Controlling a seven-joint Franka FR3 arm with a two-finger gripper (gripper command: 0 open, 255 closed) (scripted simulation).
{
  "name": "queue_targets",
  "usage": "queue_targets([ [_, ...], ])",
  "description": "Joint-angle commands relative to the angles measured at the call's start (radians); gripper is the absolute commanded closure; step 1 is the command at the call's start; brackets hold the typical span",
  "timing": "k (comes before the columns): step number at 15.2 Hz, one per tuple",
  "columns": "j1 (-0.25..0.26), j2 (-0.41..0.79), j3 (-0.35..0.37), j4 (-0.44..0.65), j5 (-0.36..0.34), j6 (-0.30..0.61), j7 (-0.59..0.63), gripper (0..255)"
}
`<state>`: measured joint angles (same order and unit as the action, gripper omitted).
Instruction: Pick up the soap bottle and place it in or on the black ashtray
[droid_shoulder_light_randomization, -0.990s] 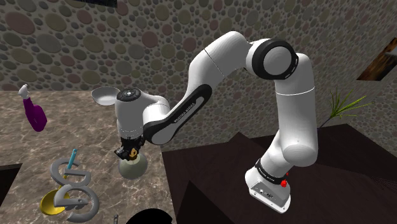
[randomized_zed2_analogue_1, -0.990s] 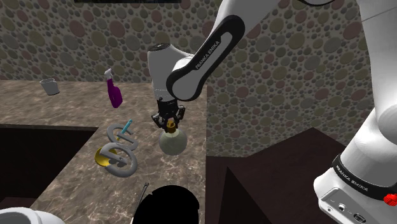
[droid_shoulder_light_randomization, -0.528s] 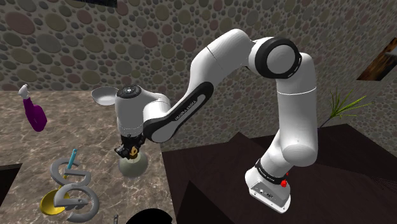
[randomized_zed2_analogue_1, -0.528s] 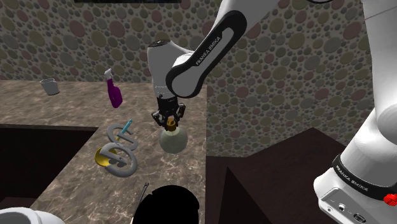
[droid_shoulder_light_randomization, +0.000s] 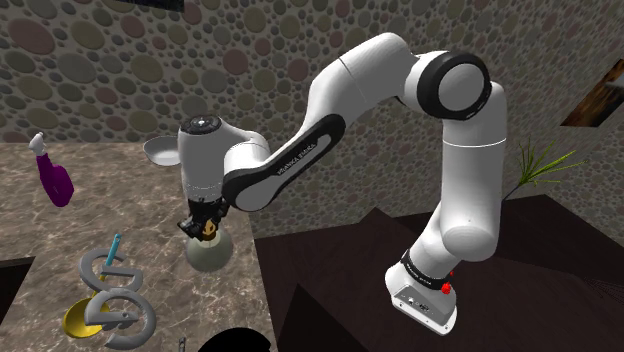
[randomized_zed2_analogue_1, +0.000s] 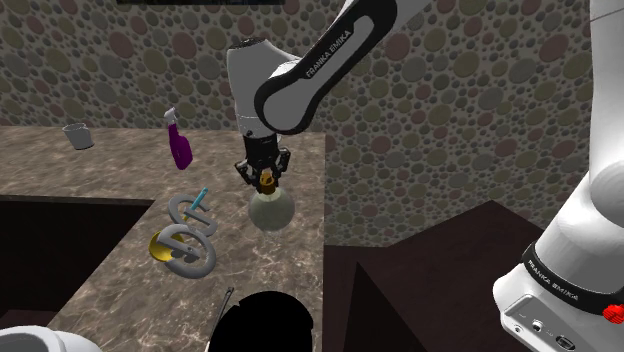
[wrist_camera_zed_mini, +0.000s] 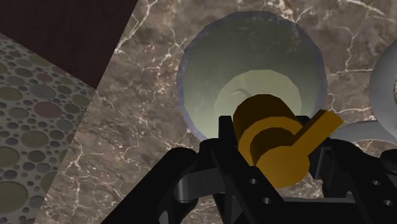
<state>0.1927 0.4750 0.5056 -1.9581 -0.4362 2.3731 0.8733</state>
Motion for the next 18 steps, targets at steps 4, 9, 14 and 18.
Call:
queue_targets([
  [4, -0.017, -0.045, 0.023, 0.007, 0.036, -0.045, -0.027, 255],
  [9, -0.031, -0.088, 0.043, 0.019, 0.072, -0.093, -0.053, 255],
  [14, -0.026, -0.153, 0.073, -0.015, 0.109, -0.119, -0.038, 255],
  [18, 0.003, -0.227, 0.116, -0.087, 0.146, -0.117, 0.021, 255],
])
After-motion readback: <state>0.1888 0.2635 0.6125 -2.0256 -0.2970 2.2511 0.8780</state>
